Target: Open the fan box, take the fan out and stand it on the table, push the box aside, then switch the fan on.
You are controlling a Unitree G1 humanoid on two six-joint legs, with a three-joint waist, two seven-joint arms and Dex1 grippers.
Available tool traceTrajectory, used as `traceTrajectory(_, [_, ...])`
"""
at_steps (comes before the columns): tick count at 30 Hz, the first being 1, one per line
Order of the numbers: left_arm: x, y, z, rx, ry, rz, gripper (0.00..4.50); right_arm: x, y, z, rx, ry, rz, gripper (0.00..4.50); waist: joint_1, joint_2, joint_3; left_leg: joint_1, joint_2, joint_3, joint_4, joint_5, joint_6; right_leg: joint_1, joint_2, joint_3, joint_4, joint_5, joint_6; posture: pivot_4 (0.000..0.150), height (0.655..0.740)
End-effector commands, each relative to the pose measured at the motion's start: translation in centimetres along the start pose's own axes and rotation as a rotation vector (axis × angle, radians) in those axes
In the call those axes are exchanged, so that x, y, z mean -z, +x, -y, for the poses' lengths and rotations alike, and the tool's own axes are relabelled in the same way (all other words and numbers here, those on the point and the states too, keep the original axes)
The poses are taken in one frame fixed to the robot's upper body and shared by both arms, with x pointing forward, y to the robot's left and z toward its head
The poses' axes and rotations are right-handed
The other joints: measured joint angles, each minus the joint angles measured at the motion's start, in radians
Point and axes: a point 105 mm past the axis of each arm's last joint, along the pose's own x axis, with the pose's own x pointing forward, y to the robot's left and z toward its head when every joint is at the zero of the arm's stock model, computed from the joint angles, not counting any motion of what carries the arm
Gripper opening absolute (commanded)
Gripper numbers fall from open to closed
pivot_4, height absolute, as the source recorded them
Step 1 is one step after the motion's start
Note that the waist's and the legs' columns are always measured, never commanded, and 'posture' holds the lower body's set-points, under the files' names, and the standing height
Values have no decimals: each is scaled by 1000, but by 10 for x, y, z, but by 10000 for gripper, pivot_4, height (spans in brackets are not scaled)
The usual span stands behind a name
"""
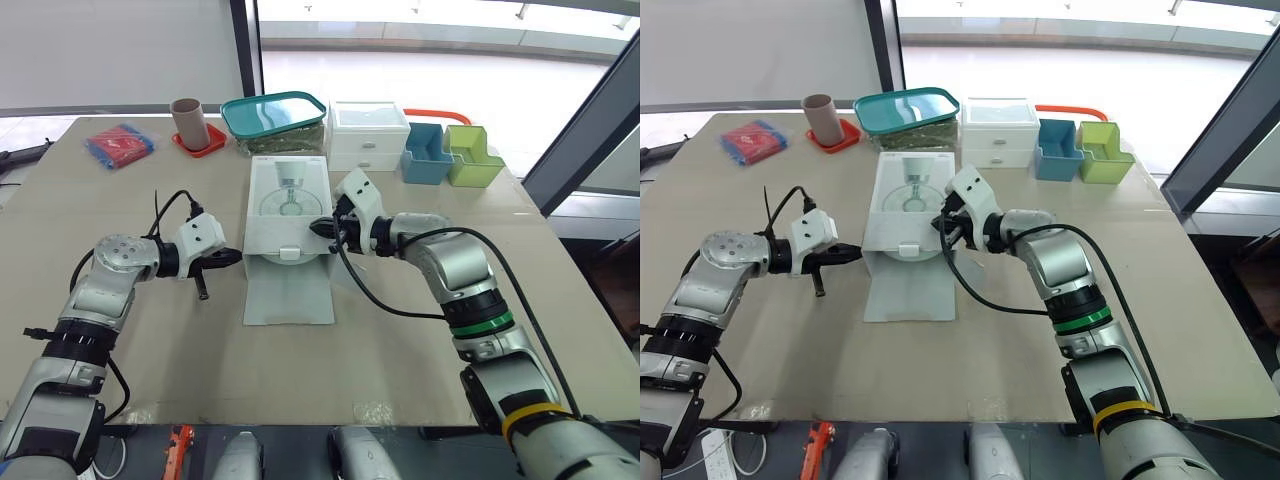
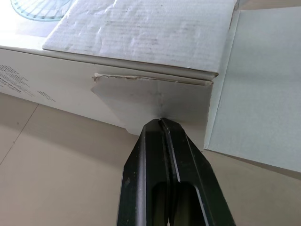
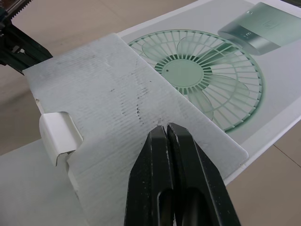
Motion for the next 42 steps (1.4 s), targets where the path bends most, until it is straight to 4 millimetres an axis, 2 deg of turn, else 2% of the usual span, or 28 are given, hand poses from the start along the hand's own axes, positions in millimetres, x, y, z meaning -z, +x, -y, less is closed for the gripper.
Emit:
traceTrajectory(1, [-18, -18, -13, -66, 52, 49, 0, -6, -1, -3, -12, -32, 9, 388, 0, 0, 0, 0, 0, 0, 0, 0, 0, 0, 0, 0, 0, 0, 0, 1500, 7400])
traceTrajectory(5, [-23, -24, -8, -76, 46, 68, 0, -10, -1, -4, -21, -34, 18, 388, 0, 0, 0, 0, 0, 0, 0, 0, 0, 0, 0, 0, 0, 0, 0, 1500, 7400])
traceTrajectory(11, [-17, -24, 2, -81, 26, 61, 0, -17, -5, -2, -27, -44, 28, 388, 0, 0, 0, 0, 0, 0, 0, 0, 0, 0, 0, 0, 0, 0, 0, 1500, 7400])
traceTrajectory(20, [-42, -29, 20, -66, -3, 157, 0, -17, -9, 7, -7, -40, 19, 388, 0, 0, 0, 0, 0, 0, 0, 0, 0, 0, 0, 0, 0, 0, 0, 1500, 7400])
traceTrajectory(27, [-52, -19, 45, -15, -26, 192, 0, -14, -8, 4, -20, -35, 8, 388, 0, 0, 0, 0, 0, 0, 0, 0, 0, 0, 0, 0, 0, 0, 0, 1500, 7400])
traceTrajectory(35, [-58, -18, 51, -20, -43, 203, 0, -12, -6, 1, -38, -38, -4, 388, 0, 0, 0, 0, 0, 0, 0, 0, 0, 0, 0, 0, 0, 0, 0, 1500, 7400])
traceTrajectory(42, [-61, -5, 74, 7, -110, 239, 0, -14, -6, 1, -42, -46, -3, 388, 0, 0, 0, 0, 0, 0, 0, 0, 0, 0, 0, 0, 0, 0, 0, 1500, 7400])
